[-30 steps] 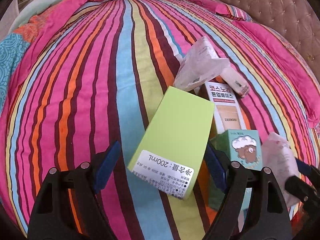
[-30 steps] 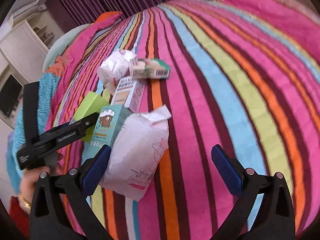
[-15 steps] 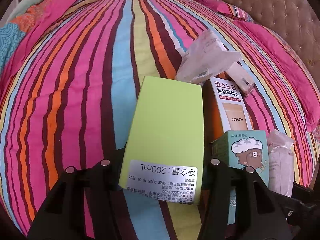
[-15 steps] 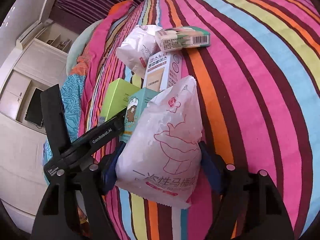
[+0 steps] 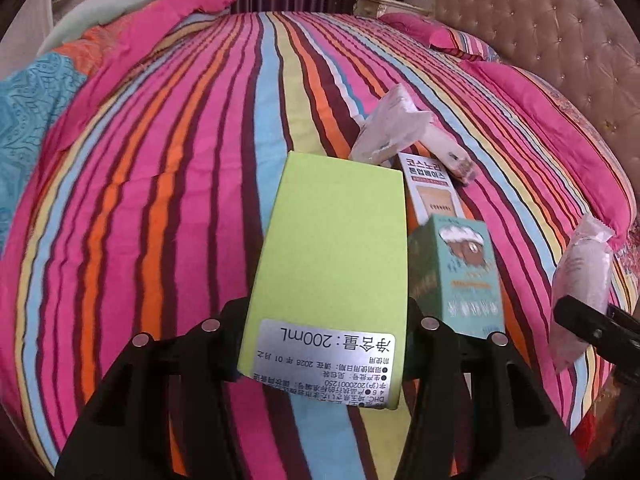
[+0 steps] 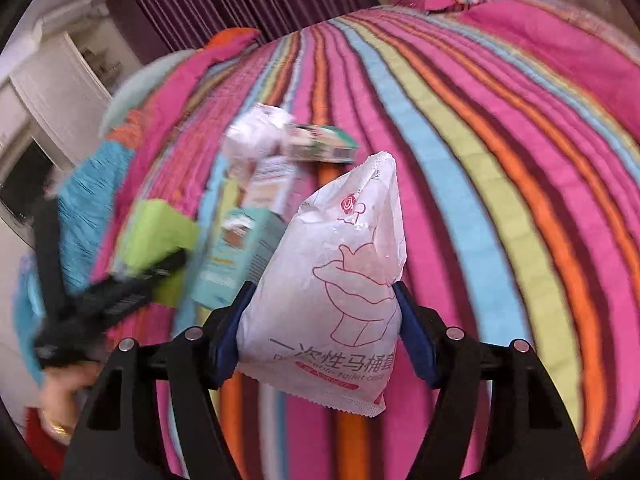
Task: Collect trash
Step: 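Grasp the lime-green box with the left gripper while the right grasps the white wipes bag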
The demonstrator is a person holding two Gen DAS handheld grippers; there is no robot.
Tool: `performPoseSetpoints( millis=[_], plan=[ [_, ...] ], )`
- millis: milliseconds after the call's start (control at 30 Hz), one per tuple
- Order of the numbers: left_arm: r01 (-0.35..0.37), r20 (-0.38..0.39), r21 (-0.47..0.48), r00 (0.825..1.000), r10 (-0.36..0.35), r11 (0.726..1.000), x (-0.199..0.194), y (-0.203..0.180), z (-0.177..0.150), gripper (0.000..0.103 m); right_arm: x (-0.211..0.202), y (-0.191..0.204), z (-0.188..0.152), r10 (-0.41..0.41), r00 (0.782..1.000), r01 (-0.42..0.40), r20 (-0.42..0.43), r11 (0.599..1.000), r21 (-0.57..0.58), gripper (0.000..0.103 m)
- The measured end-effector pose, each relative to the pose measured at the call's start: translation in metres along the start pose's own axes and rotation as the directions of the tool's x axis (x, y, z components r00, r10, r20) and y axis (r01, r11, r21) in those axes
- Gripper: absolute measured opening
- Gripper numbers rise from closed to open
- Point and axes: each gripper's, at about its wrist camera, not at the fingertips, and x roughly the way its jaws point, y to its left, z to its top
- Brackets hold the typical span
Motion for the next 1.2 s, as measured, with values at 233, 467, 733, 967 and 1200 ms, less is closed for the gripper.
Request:
performPoseSetpoints(
  millis=[233, 467, 733, 967, 1200],
  plan=[
    [-0.019, 0.023, -0.005, 1.000, 0.019, 1.000, -0.036, -0.008, -0.037, 0.051, -0.013, -0.013, -0.033, -0.054, 0.998, 0.054, -0.011, 0.999, 0.003, 0.065],
    [-0.025, 0.030, -0.011, 0.999, 0.026, 1.000, -0.066, -0.015, -0.073, 0.051, -0.042, -0.008, -0.051, -0.070, 0.997, 0.070, 0.017, 0.997, -0.025, 0.065],
    [-0.044, 0.036, -0.005, 0.998, 0.044, 0.999, -0.103, -0.023, -0.116, 0.051, -0.071, 0.008, -0.081, -0.051, 0.998, 0.054, 0.035, 0.996, -0.072, 0.065],
    [-0.056, 0.031, 0.010, 0.998, 0.055, 0.998, -0.136, -0.027, -0.159, 0.051, -0.089, 0.020, -0.122, -0.032, 0.999, 0.033, 0.018, 0.993, -0.115, 0.065],
    [-0.051, -0.017, 0.028, 0.999, 0.051, 0.998, -0.155, -0.033, -0.214, 0.051, -0.101, 0.029, -0.170, -0.011, 0.999, 0.004, -0.049, 0.989, -0.146, 0.065]
  ],
)
